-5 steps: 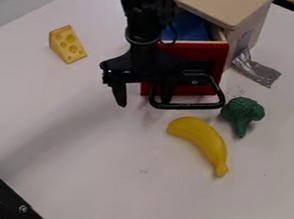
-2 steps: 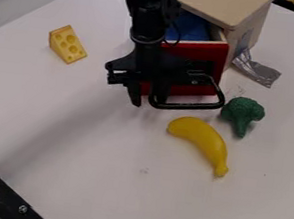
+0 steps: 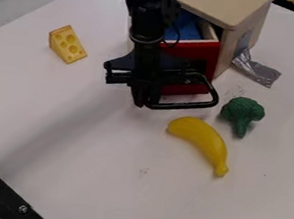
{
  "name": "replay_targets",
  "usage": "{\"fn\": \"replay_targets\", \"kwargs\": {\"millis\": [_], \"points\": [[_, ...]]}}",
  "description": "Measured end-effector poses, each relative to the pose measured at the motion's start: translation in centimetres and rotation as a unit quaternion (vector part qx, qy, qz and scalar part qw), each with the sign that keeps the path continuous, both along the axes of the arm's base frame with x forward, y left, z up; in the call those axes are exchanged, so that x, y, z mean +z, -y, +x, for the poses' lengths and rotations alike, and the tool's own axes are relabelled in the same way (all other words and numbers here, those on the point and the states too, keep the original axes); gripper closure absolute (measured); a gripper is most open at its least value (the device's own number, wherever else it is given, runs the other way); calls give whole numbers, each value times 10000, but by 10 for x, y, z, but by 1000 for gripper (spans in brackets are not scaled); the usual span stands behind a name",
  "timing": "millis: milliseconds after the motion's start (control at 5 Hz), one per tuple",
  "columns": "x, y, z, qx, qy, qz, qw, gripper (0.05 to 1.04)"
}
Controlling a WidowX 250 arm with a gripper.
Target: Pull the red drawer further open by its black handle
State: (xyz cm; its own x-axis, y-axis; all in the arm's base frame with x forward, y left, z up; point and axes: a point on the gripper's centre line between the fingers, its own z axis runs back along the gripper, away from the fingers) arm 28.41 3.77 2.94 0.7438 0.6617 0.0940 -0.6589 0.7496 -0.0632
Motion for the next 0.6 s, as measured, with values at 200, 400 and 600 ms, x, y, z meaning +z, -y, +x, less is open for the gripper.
{"fn": "replay_targets", "kwargs": {"millis": [200, 400, 600], "points": [[0, -5, 2, -173, -137, 85, 9997, 939], [0, -10, 1, -327, -277, 122, 9990, 940], [-2, -17, -1, -687, -448, 254, 9963, 940]]}}
